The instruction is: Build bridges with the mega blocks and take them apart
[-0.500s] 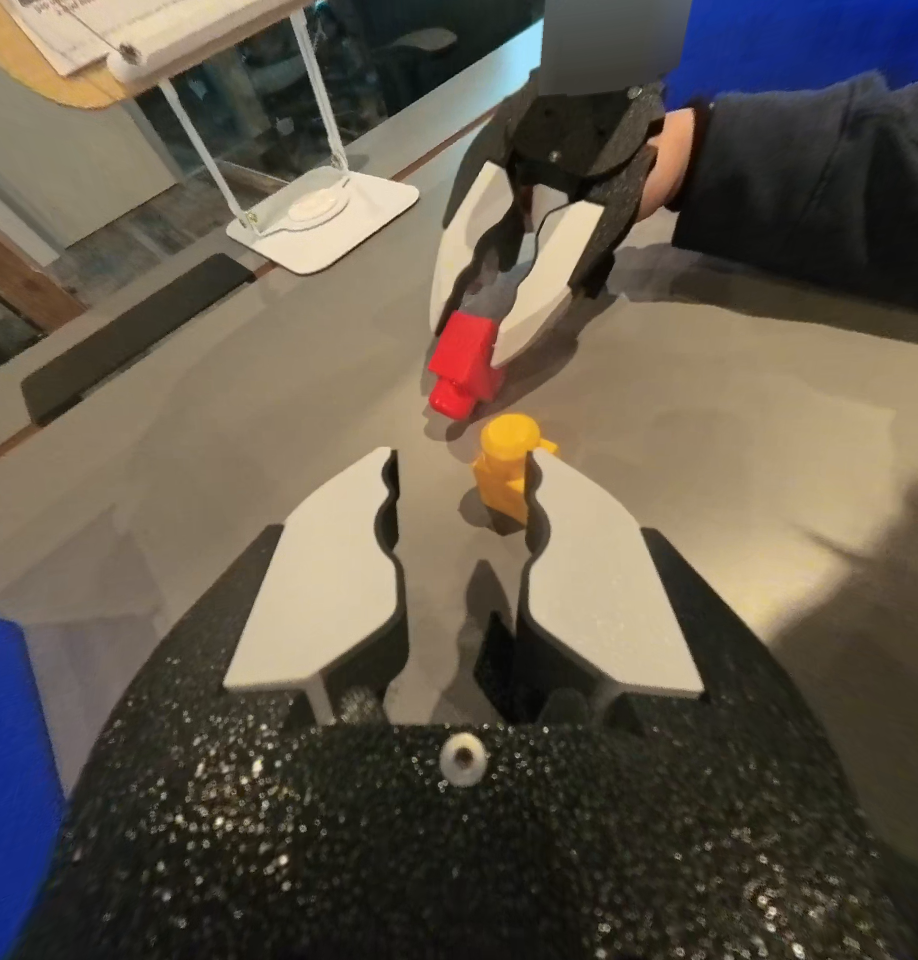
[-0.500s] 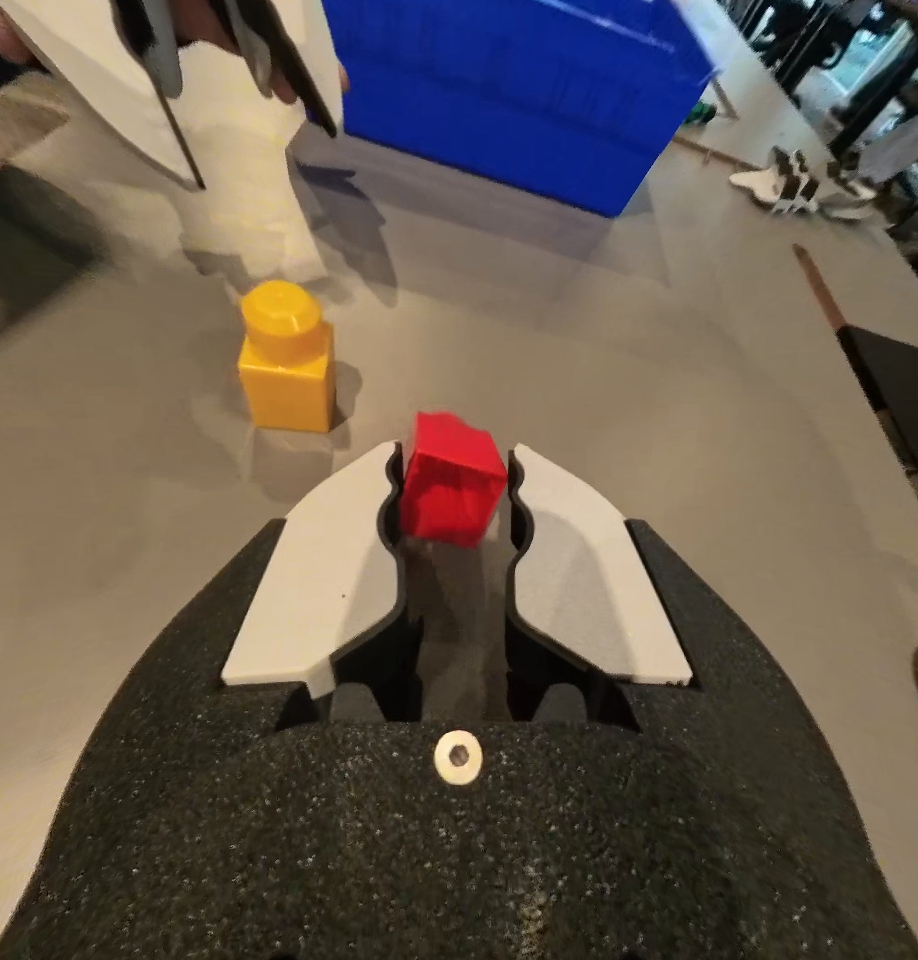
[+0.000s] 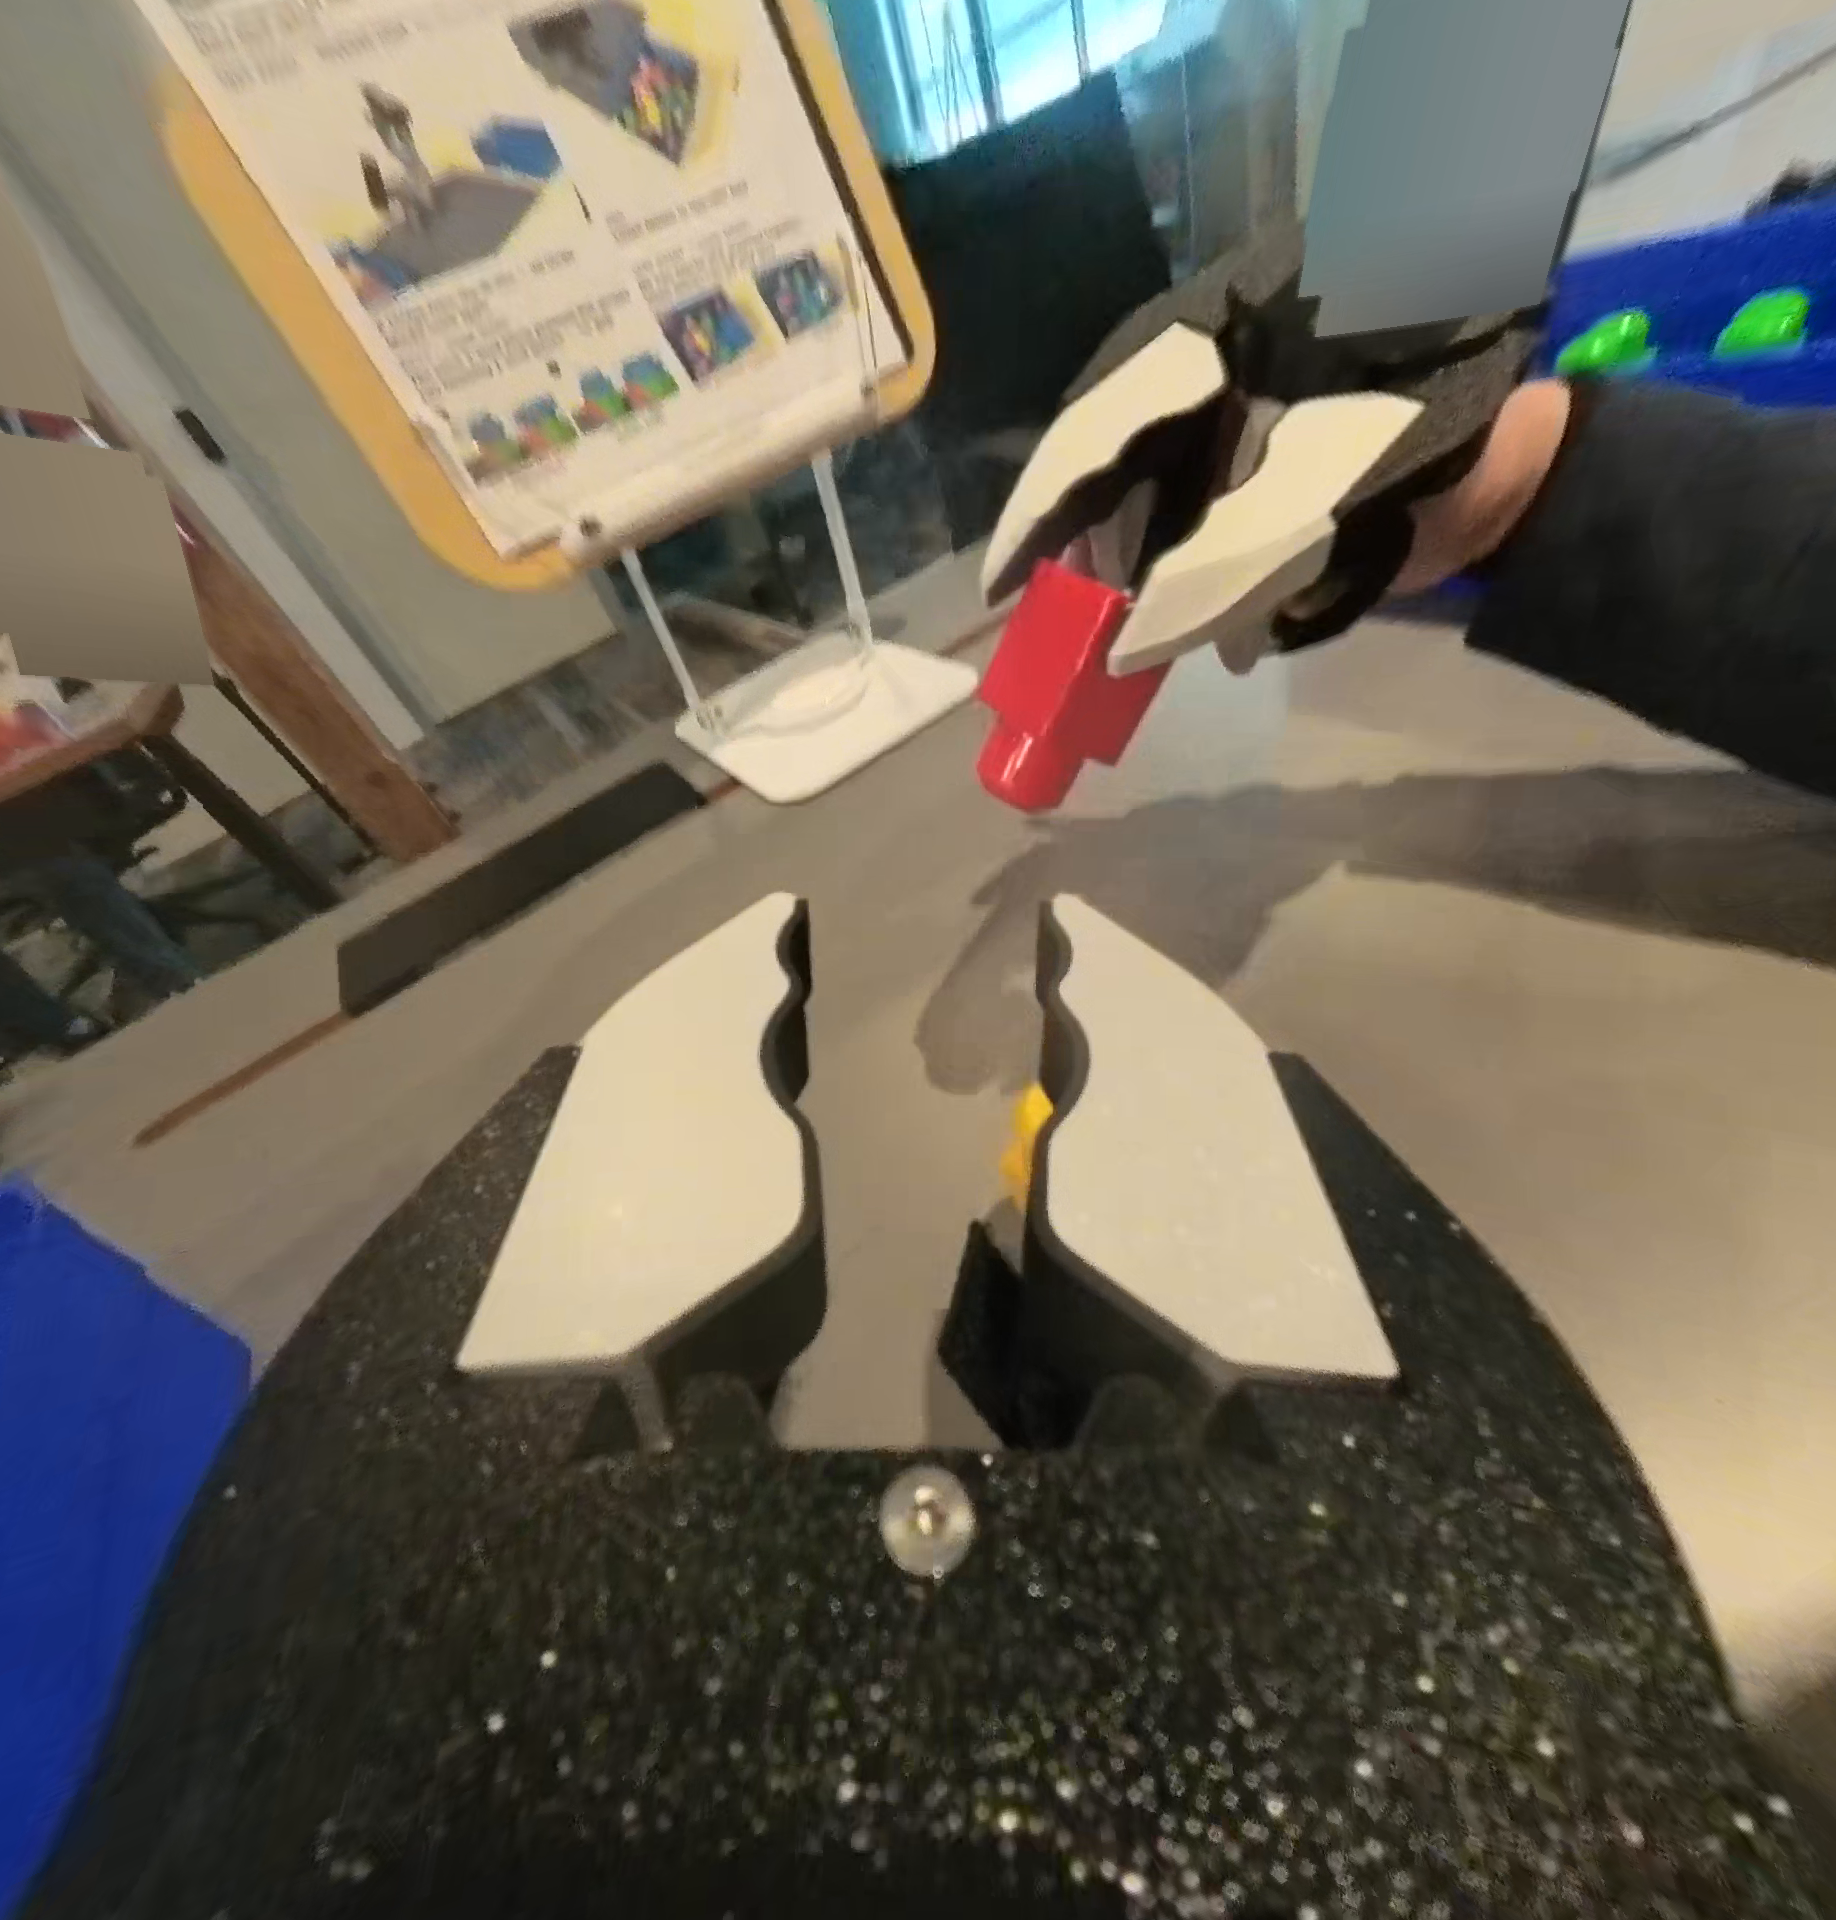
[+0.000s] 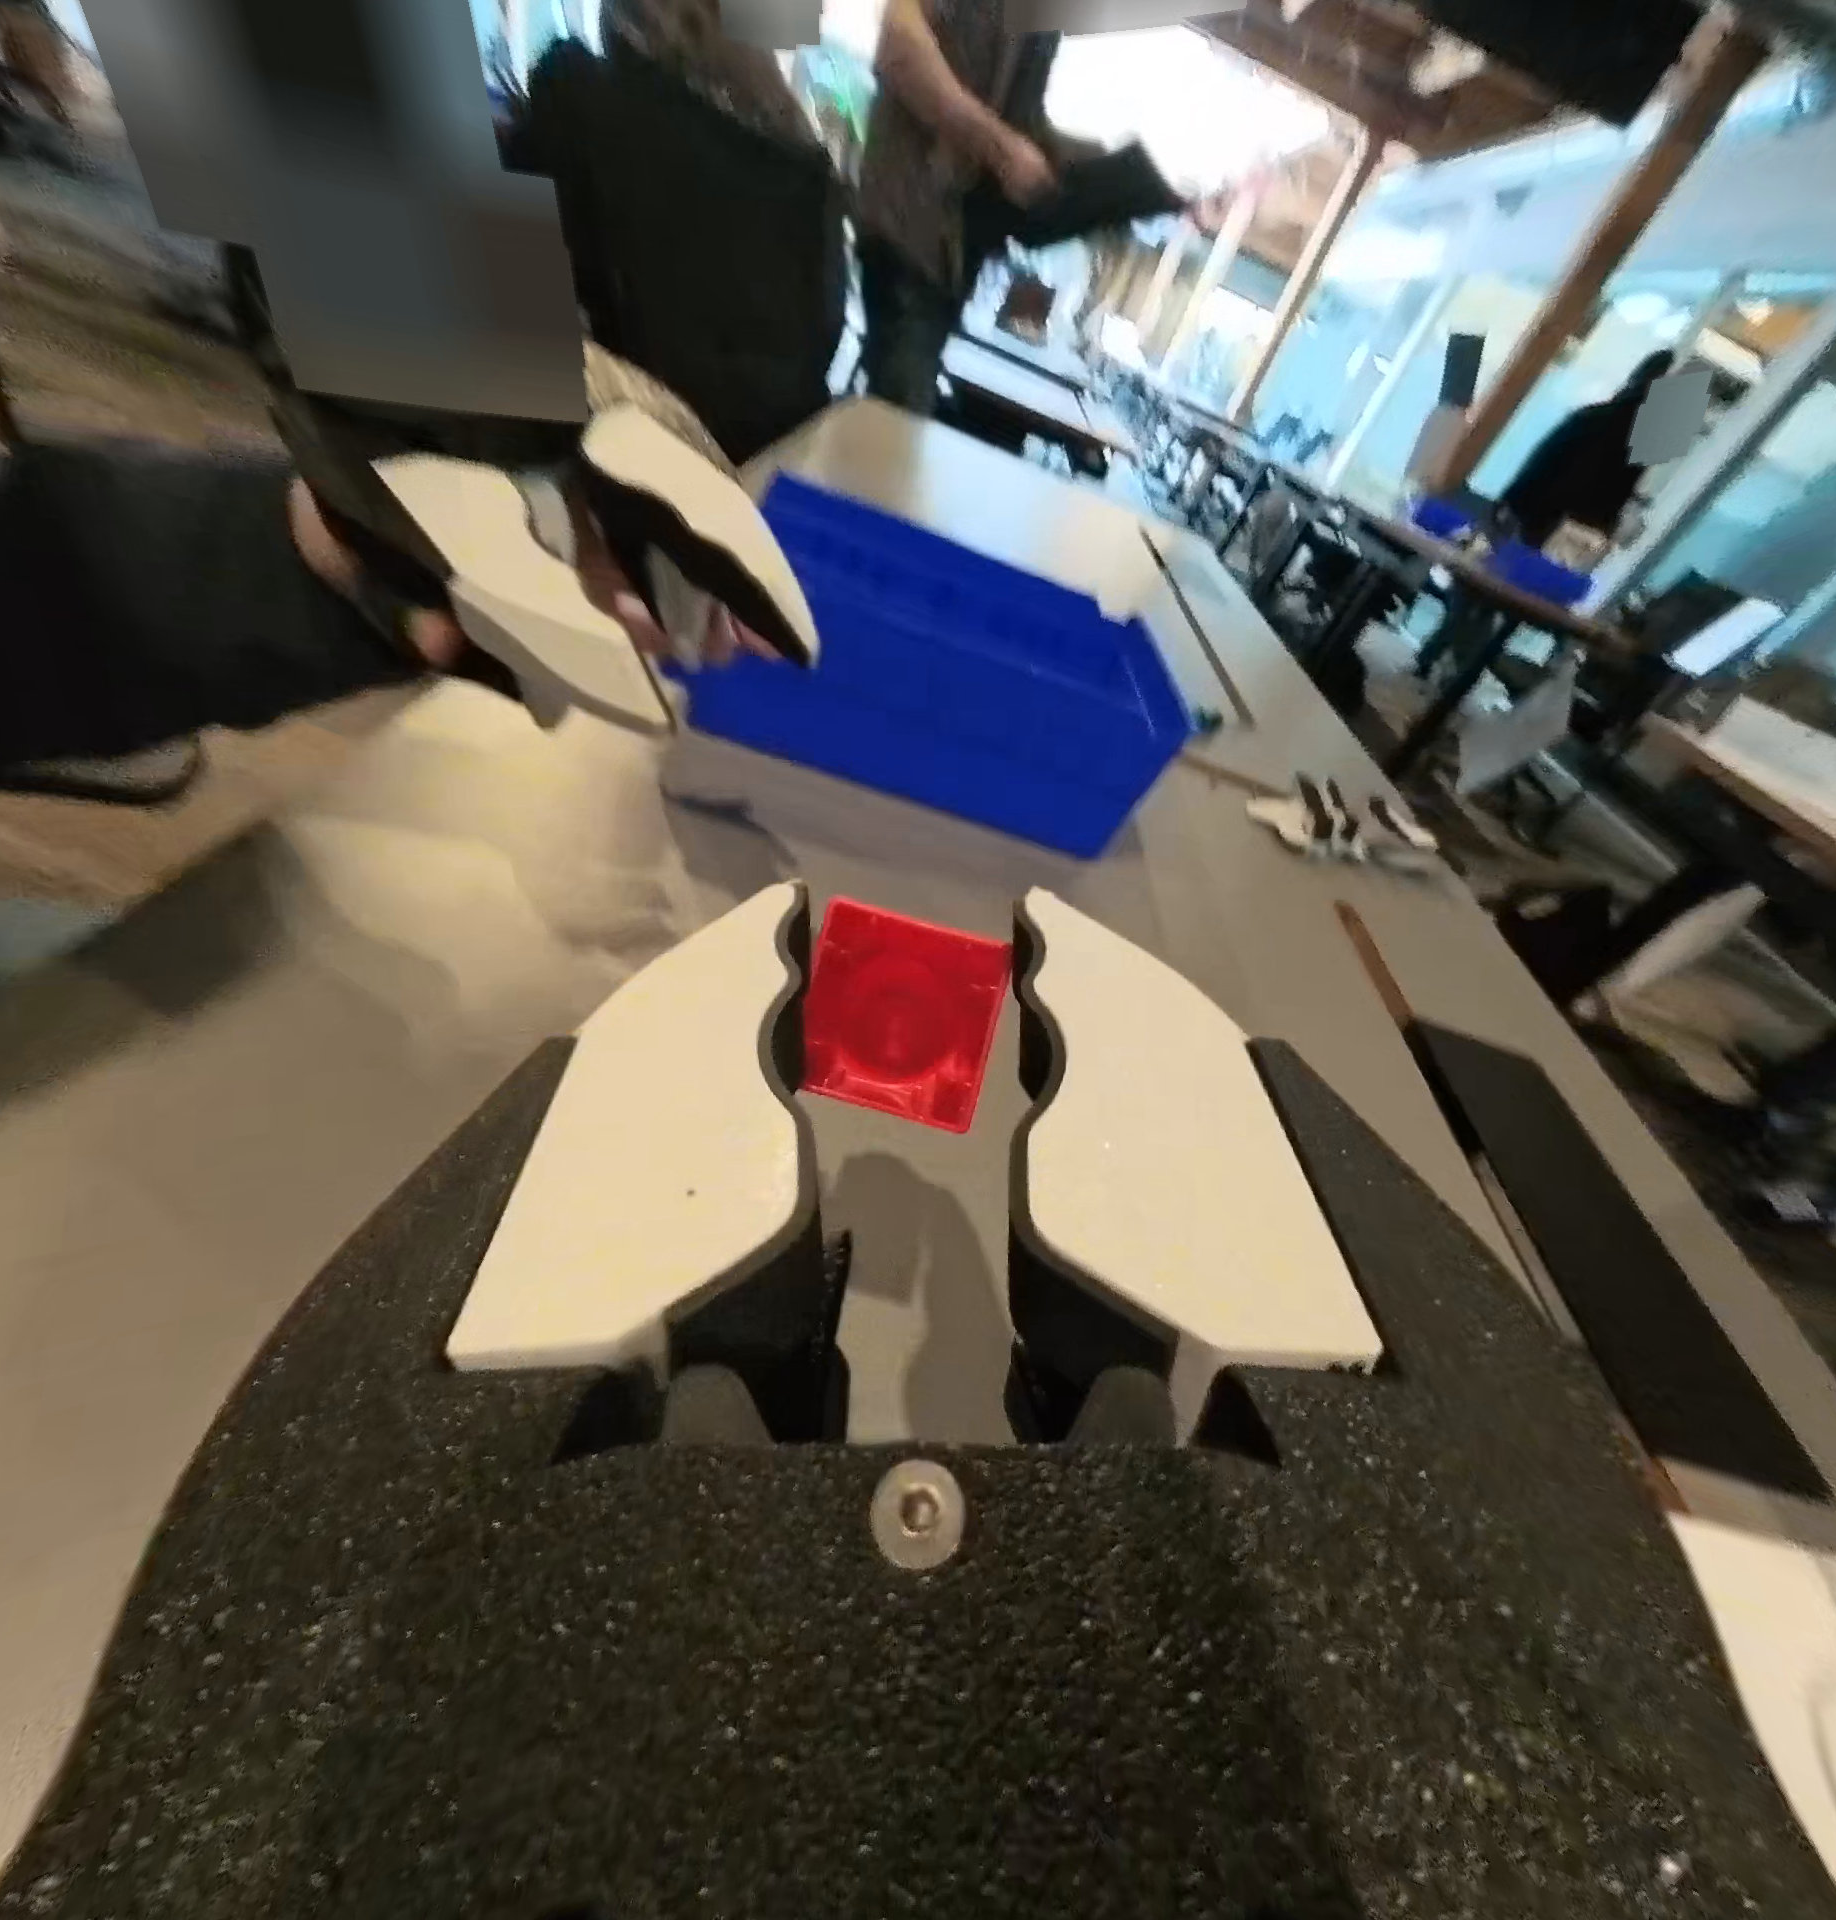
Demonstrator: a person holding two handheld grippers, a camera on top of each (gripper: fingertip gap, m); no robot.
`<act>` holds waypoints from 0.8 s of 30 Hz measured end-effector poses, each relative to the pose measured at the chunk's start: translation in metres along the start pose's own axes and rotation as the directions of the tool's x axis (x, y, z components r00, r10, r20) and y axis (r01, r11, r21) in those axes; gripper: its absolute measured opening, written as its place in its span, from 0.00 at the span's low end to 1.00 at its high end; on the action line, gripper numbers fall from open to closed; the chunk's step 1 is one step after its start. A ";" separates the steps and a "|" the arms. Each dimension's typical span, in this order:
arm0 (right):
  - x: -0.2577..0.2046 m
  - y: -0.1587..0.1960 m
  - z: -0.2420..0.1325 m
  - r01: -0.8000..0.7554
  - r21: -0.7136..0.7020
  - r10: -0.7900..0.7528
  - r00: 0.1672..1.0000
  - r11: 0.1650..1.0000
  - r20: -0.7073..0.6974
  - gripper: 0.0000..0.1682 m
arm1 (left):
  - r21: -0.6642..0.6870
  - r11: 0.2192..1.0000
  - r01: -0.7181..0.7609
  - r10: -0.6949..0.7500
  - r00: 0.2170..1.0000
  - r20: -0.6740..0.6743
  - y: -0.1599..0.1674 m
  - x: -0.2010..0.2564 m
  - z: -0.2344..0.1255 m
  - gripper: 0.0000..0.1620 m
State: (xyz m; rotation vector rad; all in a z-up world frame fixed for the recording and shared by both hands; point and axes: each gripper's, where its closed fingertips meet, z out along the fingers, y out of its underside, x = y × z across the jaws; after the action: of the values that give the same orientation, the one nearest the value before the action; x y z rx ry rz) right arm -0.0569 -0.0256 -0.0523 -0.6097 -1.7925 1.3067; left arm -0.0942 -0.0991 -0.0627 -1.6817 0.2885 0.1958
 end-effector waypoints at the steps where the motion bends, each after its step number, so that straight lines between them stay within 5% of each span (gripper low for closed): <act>1: -0.003 -0.010 -0.003 -0.008 0.039 0.007 1.000 0.999 0.021 0.22 | 0.038 0.999 0.005 -0.005 1.000 0.002 -0.009 0.001 0.001 0.25; 8: -0.019 -0.038 -0.016 -0.060 0.169 0.038 0.991 0.984 0.130 0.22 | 0.156 0.986 0.063 -0.053 0.996 -0.066 -0.042 0.020 0.019 0.22; 15: -0.020 -0.051 -0.019 -0.149 0.302 0.092 0.976 0.942 0.196 0.22 | 0.063 0.998 -0.008 0.013 0.996 -0.085 -0.028 0.037 0.047 0.22; 24: -0.020 -0.053 -0.020 -0.162 0.331 0.098 0.974 0.930 0.204 0.21 | 0.117 0.988 0.096 -0.072 0.978 -0.195 -0.034 0.053 0.060 0.22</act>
State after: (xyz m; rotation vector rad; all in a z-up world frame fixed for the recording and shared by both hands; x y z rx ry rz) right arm -0.0254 -0.0485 -0.0067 -0.4278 -1.6289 1.7719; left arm -0.0310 -0.0402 -0.0544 -1.5853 0.3645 -0.0468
